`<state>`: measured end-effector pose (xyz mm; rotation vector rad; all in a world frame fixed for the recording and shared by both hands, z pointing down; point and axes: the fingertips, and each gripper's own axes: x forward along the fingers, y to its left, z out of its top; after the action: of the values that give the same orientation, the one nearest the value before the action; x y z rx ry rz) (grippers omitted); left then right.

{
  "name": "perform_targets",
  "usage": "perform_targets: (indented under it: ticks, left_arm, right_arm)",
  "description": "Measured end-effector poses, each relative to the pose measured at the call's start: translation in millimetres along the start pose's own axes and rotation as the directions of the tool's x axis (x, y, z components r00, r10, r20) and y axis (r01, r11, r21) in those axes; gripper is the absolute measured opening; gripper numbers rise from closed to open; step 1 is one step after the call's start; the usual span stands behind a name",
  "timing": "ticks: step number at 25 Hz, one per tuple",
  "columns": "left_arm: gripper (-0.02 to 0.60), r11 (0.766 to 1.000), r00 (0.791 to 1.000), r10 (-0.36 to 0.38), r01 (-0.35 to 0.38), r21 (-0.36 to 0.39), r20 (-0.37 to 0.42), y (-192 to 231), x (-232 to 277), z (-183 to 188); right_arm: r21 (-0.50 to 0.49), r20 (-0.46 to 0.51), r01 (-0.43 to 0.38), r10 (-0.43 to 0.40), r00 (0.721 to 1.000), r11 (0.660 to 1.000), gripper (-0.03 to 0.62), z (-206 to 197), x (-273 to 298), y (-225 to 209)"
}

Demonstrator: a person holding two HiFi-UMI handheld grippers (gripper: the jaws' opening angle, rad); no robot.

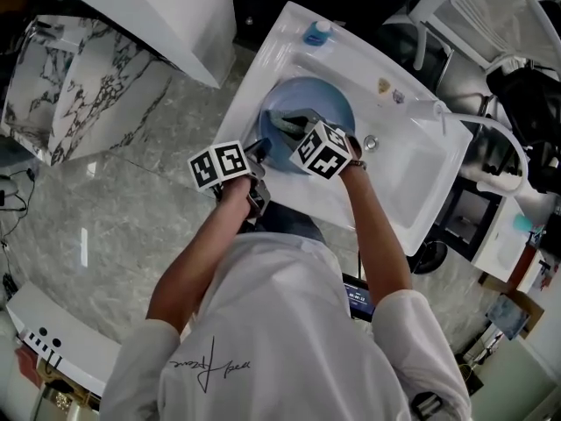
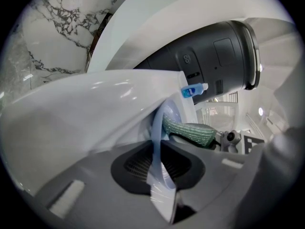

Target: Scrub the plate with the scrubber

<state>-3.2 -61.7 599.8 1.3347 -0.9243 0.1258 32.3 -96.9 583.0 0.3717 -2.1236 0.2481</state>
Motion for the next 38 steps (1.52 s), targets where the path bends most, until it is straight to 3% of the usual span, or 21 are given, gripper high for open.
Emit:
perform_targets:
  ticks: [27, 38]
  left_arm:
    - [0.103, 1.0, 1.0, -0.002, 0.002, -0.011, 0.011, 2, -3, 3]
    - [0.103, 1.0, 1.0, -0.003, 0.004, -0.015, 0.019, 3, -4, 4]
  right_arm:
    - [-0.172, -0.043, -0.117, 0.111, 0.993, 0.978, 0.06, -10, -12, 42]
    - [-0.189, -0.052, -0.194, 0.187, 0.981, 0.963, 0.061, -20, -22, 59]
